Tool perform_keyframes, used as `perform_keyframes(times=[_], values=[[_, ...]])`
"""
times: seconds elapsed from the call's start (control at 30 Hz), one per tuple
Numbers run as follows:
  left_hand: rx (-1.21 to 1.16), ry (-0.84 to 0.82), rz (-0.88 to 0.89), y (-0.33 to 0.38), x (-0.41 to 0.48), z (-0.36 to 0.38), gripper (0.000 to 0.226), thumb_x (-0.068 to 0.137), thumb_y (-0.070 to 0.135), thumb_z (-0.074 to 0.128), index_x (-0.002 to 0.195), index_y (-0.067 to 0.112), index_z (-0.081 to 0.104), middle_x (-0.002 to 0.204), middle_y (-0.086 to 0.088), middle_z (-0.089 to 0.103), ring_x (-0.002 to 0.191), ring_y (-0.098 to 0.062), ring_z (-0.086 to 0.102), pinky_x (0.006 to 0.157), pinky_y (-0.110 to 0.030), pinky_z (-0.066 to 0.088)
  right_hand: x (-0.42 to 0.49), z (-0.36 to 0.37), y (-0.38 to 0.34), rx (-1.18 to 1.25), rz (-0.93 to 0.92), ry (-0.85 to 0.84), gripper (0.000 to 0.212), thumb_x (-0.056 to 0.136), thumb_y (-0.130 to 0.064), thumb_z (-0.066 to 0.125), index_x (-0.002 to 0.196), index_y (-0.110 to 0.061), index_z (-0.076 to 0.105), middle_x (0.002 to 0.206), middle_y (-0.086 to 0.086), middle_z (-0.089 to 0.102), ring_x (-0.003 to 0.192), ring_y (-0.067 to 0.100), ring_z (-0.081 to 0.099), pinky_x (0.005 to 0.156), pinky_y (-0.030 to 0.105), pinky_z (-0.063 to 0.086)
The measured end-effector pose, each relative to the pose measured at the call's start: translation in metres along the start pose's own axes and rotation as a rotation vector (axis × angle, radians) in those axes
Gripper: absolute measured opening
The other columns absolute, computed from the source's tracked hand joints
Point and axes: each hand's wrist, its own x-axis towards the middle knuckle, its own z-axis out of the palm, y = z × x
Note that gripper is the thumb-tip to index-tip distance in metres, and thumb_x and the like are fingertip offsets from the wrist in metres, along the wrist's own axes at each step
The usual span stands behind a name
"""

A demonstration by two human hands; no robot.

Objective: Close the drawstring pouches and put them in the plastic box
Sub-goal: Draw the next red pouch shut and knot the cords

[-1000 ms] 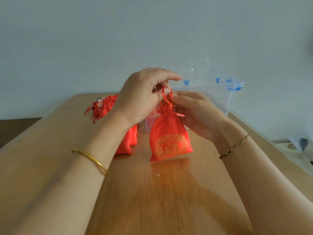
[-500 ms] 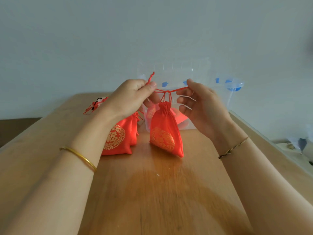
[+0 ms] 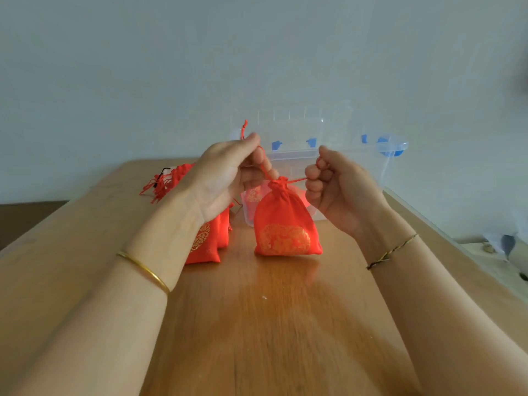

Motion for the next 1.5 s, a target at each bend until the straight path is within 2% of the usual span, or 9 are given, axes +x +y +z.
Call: perform_keyframes(times=[0.13,0.37,0.5,0.63,0.77,0.93,1.3,1.4,1.5], values=[[0.255,-0.091,-0.044,0.002,-0.005,0.005,0.011,0.088,0.015,0.057,0.087,0.009,0.065,0.061,0.002,0.061,0.058,-0.006,0.057,0.058,-0.017,0.042,-0.006,0.007,-0.004,-0.031,-0.140,-0.061,0.029,0.094,-0.022,0.048,0.068,-0.012,0.050,0.065,0.002,0.065,0.043,0.008,0.049,0.045,0.017,0.041],[0.526,-0.098,0.032,0.009,-0.011,0.014,0.011,0.081,0.015,0.068,0.082,0.003,0.067,0.049,0.006,0.058,0.042,0.000,0.049,0.043,-0.011,0.035,-0.012,0.016,-0.004,-0.402,-0.296,-0.086,0.033,0.093,-0.028,0.052,0.065,-0.017,0.065,0.082,0.022,0.053,0.043,0.014,0.037,0.046,0.026,0.028],[0.475,-0.083,0.020,0.008,-0.008,0.012,0.020,0.083,0.017,0.065,0.087,-0.002,0.067,0.054,0.003,0.060,0.049,-0.004,0.053,0.050,-0.017,0.036,-0.012,0.014,-0.006,-0.487,-0.157,-0.099,0.038,0.097,-0.040,0.037,0.083,-0.010,0.055,0.074,0.009,0.060,0.042,0.017,0.045,0.041,0.023,0.033],[0.423,-0.051,0.008,0.006,-0.006,0.010,0.012,0.087,0.018,0.060,0.079,0.012,0.067,0.058,0.005,0.061,0.053,-0.005,0.057,0.053,-0.021,0.033,-0.012,0.015,-0.004,-0.510,-0.150,-0.096,0.009,0.093,-0.008,0.043,0.085,-0.008,0.048,0.069,0.014,0.056,0.047,0.017,0.049,0.043,0.025,0.037],[0.407,0.069,-0.007,0.003,-0.003,0.009,0.013,0.088,0.017,0.059,0.078,0.014,0.067,0.056,0.006,0.065,0.050,-0.003,0.060,0.050,-0.020,0.031,-0.012,0.012,-0.002,-0.516,-0.207,-0.075,0.020,0.081,0.009,0.051,0.082,-0.010,0.044,0.064,0.011,0.057,0.047,0.013,0.052,0.050,0.028,0.040],[0.367,0.167,0.004,0.000,-0.001,0.009,0.015,0.086,0.014,0.062,0.071,0.013,0.062,0.047,0.006,0.062,0.043,-0.002,0.058,0.042,-0.016,0.030,-0.010,0.016,0.006,-0.795,-0.430,-0.107,0.025,0.074,-0.002,0.073,0.074,-0.016,0.052,0.070,0.007,0.051,0.057,0.007,0.045,0.053,0.015,0.038],[0.318,0.206,0.013,0.000,0.000,0.009,0.017,0.087,0.008,0.061,0.071,0.011,0.057,0.051,0.002,0.061,0.044,-0.003,0.060,0.043,-0.016,0.034,-0.010,0.019,0.012,-1.177,-0.696,-0.008,0.005,0.075,-0.008,0.067,0.077,-0.013,0.068,0.064,-0.014,0.044,0.059,-0.005,0.046,0.057,0.011,0.034],[0.235,0.159,-0.042,0.008,-0.001,0.007,0.018,0.082,-0.003,0.061,0.082,0.013,0.052,0.067,-0.003,0.059,0.056,-0.009,0.060,0.049,-0.017,0.037,-0.008,0.017,0.011,-1.074,-0.545,-0.011,0.007,0.080,-0.009,0.064,0.074,-0.011,0.068,0.061,-0.008,0.053,0.054,0.000,0.046,0.055,0.014,0.035],[0.266,0.143,-0.009,0.009,-0.001,0.004,0.034,0.075,-0.012,0.063,0.095,0.011,0.050,0.079,-0.004,0.056,0.071,-0.016,0.057,0.055,-0.019,0.046,-0.006,0.012,0.008,-0.662,-0.221,-0.064,0.012,0.084,-0.007,0.061,0.073,-0.005,0.063,0.053,-0.003,0.046,0.045,0.005,0.036,0.044,0.016,0.028]])
